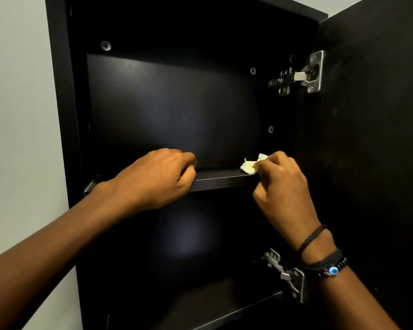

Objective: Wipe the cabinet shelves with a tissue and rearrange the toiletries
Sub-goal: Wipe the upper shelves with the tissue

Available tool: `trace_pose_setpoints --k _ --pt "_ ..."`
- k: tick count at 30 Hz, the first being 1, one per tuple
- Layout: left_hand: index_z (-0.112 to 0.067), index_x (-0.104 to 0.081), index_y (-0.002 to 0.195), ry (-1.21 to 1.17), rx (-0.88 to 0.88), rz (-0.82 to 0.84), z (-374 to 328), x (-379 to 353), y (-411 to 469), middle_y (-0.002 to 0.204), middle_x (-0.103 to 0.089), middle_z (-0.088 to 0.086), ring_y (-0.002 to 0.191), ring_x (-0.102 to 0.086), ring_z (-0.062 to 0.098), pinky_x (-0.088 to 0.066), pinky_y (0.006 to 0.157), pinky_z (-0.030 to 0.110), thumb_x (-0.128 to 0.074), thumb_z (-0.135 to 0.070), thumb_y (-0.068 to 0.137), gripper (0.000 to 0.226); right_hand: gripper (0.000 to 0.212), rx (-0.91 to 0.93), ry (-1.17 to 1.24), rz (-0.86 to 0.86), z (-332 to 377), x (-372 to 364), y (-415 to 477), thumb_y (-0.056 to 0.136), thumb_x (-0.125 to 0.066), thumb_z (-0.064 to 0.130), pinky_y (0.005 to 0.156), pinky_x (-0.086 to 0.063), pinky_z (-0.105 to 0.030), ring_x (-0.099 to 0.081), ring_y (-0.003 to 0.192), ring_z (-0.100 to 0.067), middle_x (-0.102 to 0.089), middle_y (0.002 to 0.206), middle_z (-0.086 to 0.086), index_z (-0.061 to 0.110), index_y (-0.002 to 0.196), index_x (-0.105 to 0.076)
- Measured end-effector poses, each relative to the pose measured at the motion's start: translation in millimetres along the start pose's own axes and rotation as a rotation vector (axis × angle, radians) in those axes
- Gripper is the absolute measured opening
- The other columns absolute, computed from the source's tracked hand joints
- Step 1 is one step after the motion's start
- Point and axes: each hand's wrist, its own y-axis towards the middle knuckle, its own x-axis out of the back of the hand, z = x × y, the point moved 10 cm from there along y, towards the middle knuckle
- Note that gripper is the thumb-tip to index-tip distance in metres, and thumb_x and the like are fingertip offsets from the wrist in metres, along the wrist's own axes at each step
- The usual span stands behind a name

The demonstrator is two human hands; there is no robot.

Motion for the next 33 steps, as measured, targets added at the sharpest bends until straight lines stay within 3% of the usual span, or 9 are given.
trace_pose_setpoints --k 5,8,10,17,24,27,29,31,33 --pt "-0.021 -0.055 0.095 -0.038 0.009 0.079 0.0 -7.0 0.2 0.093 -0.063 0.004 0.088 -0.058 0.024 -0.047 0.081 0.039 -0.03 -0.033 0.095 0.028 0.022 -0.188 -0.145 0.369 -28.5 -2.7 44.1 0.081 -0.061 0.021 0.084 -0.049 -0.038 -0.059 0.1 -0.038 -0.066 0.105 -0.018 0.01 0.098 -0.07" --pt "-0.02 -0.054 0.095 -0.052 0.019 0.106 0.7 -10.2 0.5 0.092 -0.062 0.004 0.087 -0.058 0.024 -0.047 0.082 0.04 -0.028 -0.035 0.097 0.03 0.036 -0.142 -0.304 0.501 -20.1 -23.4 62.5 0.085 -0.064 0.025 0.088 -0.048 -0.039 -0.055 0.11 -0.041 -0.058 0.119 -0.023 0.003 0.113 -0.058" --pt "-0.019 -0.054 0.094 -0.061 0.033 0.123 2.0 -11.7 -0.8 0.091 -0.061 0.003 0.087 -0.057 0.023 -0.046 0.082 0.04 -0.028 -0.035 0.096 0.031 0.035 -0.098 -0.349 0.552 -13.5 -43.0 68.5 0.088 -0.06 0.02 0.087 -0.048 -0.039 -0.055 0.112 -0.04 -0.057 0.121 -0.022 0.002 0.117 -0.055" --pt "-0.014 -0.056 0.095 -0.072 0.087 0.176 5.4 -13.1 -4.6 0.092 -0.061 0.007 0.088 -0.056 0.024 -0.045 0.084 0.039 -0.028 -0.033 0.097 0.033 0.036 -0.103 -0.229 0.638 -8.0 -63.0 71.0 0.088 -0.061 0.02 0.09 -0.048 -0.039 -0.054 0.113 -0.036 -0.055 0.124 -0.018 0.005 0.12 -0.054" --pt "-0.017 -0.056 0.097 -0.078 0.087 0.138 4.4 -13.3 -4.4 0.093 -0.058 0.006 0.092 -0.054 0.024 -0.043 0.084 0.035 -0.029 -0.034 0.096 0.032 0.023 -0.085 -0.057 0.617 -11.5 -27.0 48.9 0.08 -0.06 0.016 0.091 -0.052 -0.037 -0.061 0.104 -0.028 -0.064 0.111 -0.009 0.022 0.099 -0.071" --pt "-0.018 -0.055 0.092 0.017 0.076 0.049 2.2 -5.1 -6.7 0.092 -0.06 0.005 0.089 -0.056 0.026 -0.043 0.079 0.035 -0.026 -0.036 0.096 0.034 0.023 -0.125 -0.152 0.559 -22.8 -16.8 48.9 0.082 -0.058 0.016 0.09 -0.051 -0.04 -0.058 0.105 -0.036 -0.062 0.112 -0.015 0.017 0.102 -0.069" --pt "-0.019 -0.051 0.085 0.149 0.077 -0.075 -2.7 6.6 -15.9 0.084 -0.061 0.001 0.079 -0.059 0.027 -0.041 0.068 0.034 -0.023 -0.038 0.097 0.035 0.022 -0.139 -0.123 0.536 -20.7 -18.6 47.5 0.083 -0.058 0.014 0.09 -0.051 -0.042 -0.058 0.104 -0.037 -0.062 0.112 -0.016 0.015 0.102 -0.069" --pt "-0.02 -0.047 0.08 0.226 0.102 -0.163 -10.2 13.0 -29.4 0.072 -0.058 -0.001 0.066 -0.059 0.026 -0.037 0.059 0.034 -0.02 -0.036 0.099 0.036 0.024 -0.114 -0.014 0.521 -8.6 -23.3 40.8 0.082 -0.058 0.009 0.092 -0.052 -0.04 -0.06 0.105 -0.031 -0.064 0.111 -0.011 0.018 0.101 -0.071" --pt "-0.021 -0.051 0.082 0.244 0.116 -0.215 -17.5 14.1 -41.6 0.071 -0.059 -0.003 0.064 -0.06 0.023 -0.043 0.064 0.037 -0.021 -0.035 0.098 0.036 0.031 -0.055 0.067 0.454 7.1 -21.0 28.6 0.079 -0.058 0.004 0.091 -0.051 -0.03 -0.061 0.103 -0.022 -0.066 0.108 -0.004 0.021 0.101 -0.071"
